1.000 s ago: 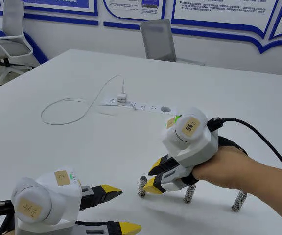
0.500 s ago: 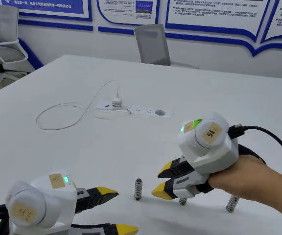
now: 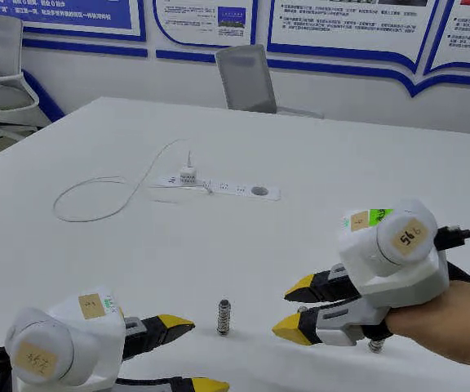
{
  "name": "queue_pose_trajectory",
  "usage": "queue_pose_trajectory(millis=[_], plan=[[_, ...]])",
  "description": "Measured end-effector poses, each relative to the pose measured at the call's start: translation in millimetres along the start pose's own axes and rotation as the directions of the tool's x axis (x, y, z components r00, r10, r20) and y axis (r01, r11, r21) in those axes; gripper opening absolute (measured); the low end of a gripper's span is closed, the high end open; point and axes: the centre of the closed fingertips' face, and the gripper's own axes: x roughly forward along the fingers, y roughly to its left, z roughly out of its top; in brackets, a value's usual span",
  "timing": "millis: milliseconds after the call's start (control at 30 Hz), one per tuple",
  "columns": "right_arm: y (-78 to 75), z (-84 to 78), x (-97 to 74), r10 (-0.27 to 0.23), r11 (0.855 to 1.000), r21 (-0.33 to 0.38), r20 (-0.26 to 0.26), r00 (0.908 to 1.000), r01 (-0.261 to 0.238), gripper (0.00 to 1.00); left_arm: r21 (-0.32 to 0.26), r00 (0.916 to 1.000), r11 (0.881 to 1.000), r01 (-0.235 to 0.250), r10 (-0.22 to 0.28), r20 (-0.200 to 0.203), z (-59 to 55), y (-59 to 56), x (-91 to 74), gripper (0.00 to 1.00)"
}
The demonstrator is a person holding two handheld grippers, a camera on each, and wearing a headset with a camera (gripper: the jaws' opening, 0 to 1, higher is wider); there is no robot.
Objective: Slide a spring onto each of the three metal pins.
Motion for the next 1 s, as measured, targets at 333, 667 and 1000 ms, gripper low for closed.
queue_pose_trajectory(millis=[333,667,1000], plan=[[-10.0,-11.4,-26.5,-0.063,0.997,0.046,0.037,0.9973,0.061,0.31,0.006,1.0000,1.000,-0.002,0.002,0.007,4.7,-1.4,-1.1,0.52],[-22.2,-23.4,-51.0,-0.122,0.990,0.084,0.062,0.9906,0.116,0.33,0.003,0.9999,1.000,-0.002,0.002,0.012,6.4,-1.0,-0.6,0.54],[-34.4,-38.3,-72.6,-0.175,0.979,0.121,0.083,0.9811,0.164,0.37,0.007,1.0000,1.000,-0.003,0.003,0.009,8.0,1.8,-0.7,0.55]])
